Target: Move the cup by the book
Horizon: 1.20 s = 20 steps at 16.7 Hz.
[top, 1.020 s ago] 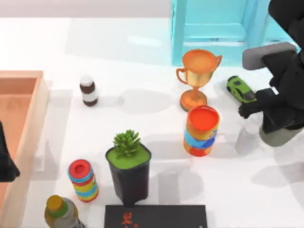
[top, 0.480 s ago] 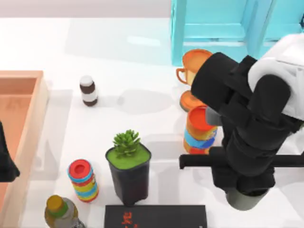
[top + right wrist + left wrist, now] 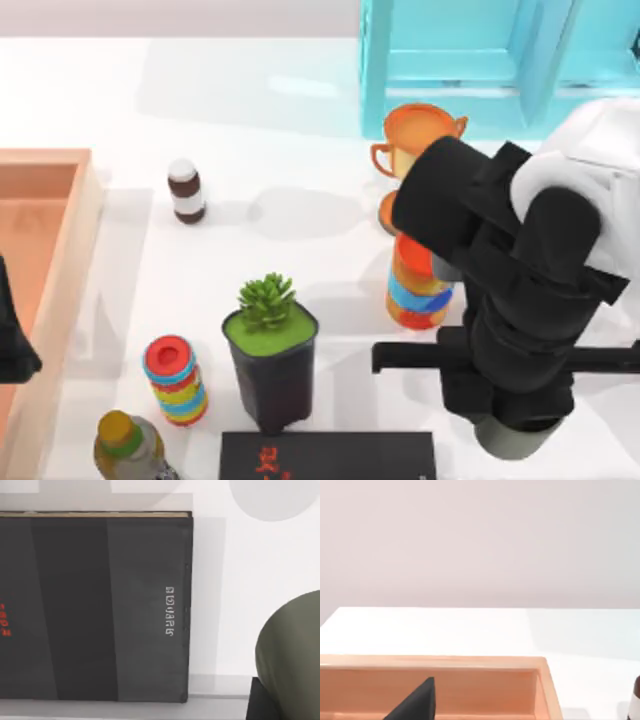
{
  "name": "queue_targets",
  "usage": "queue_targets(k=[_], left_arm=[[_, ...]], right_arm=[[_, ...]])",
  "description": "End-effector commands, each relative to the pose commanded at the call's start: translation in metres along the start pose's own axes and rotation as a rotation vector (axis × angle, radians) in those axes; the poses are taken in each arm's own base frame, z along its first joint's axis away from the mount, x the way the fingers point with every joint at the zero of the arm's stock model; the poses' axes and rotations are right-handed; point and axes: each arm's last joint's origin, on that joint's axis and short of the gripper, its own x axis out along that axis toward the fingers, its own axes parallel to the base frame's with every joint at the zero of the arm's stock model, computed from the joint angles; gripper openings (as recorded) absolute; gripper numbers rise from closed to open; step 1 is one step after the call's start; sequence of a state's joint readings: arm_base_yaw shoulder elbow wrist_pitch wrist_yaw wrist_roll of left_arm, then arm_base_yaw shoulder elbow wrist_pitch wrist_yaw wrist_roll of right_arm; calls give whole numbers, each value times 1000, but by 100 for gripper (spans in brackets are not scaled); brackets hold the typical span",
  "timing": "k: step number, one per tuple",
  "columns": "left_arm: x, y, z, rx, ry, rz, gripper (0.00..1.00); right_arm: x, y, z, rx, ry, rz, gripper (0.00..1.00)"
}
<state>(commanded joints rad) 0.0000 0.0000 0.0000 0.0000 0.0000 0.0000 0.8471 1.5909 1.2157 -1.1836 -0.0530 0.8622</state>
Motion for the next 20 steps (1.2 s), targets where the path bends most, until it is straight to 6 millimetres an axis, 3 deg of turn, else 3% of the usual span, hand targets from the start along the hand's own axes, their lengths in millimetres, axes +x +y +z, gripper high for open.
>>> queue_targets(k=[2,12,16,20], left_arm=[[0,0,0,0,0,0,100],[0,0,0,0,0,0,100],[0,0,0,0,0,0,100],[0,0,0,0,0,0,100]], right_arm=[[4,-1,1,0,-1,1,0],[63,-9,0,-4,-3,1,0],[64,-9,-1,-4,-3,0,0],[64,-9,-1,-4,-3,0,30]])
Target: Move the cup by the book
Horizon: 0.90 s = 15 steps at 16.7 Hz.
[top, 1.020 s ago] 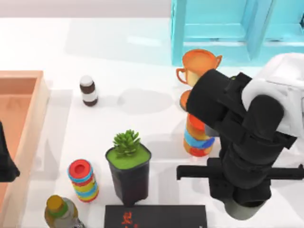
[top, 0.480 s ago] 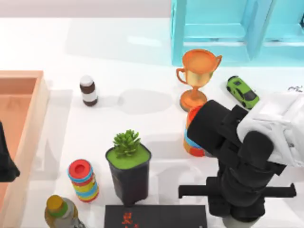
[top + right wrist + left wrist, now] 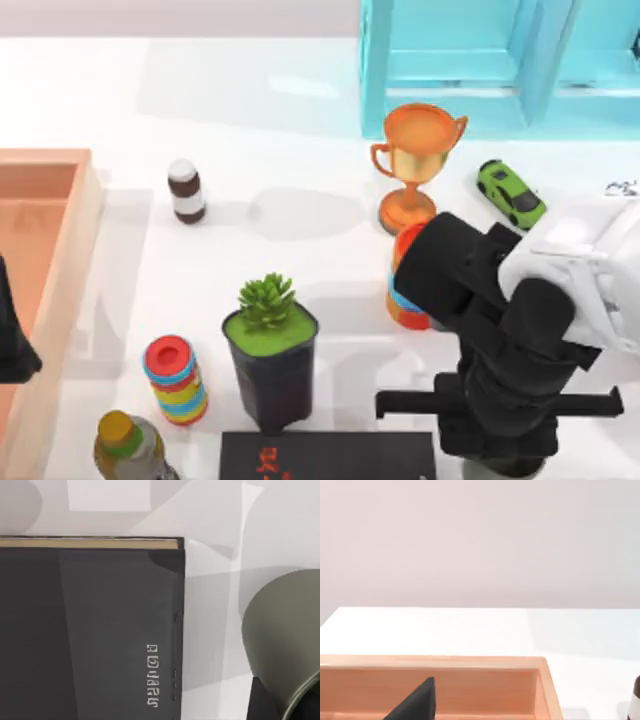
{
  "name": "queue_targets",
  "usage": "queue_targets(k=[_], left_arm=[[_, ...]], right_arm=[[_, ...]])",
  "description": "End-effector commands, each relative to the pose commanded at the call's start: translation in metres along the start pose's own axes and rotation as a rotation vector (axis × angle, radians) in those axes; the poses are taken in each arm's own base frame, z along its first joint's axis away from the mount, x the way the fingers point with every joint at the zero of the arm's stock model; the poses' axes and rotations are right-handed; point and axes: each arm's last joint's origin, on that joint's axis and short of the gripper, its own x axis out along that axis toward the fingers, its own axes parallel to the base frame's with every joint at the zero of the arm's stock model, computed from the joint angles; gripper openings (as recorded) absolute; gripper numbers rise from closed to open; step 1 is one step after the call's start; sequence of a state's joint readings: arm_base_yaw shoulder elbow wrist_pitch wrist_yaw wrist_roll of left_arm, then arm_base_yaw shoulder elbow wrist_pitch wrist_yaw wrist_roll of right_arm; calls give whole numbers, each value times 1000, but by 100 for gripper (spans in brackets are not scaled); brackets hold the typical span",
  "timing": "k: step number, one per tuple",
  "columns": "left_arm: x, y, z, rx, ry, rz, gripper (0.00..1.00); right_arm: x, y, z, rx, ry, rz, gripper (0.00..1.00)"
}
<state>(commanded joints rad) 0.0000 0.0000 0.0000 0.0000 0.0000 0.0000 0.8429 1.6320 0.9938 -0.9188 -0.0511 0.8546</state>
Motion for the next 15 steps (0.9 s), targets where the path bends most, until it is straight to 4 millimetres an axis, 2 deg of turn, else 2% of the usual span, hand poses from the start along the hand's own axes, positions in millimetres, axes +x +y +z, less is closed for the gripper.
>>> queue_targets(k=[9,15], left_arm=[[0,0,0,0,0,0,100],[0,0,0,0,0,0,100]], right_arm=[[0,0,0,0,0,0,98],[0,0,0,0,0,0,100]])
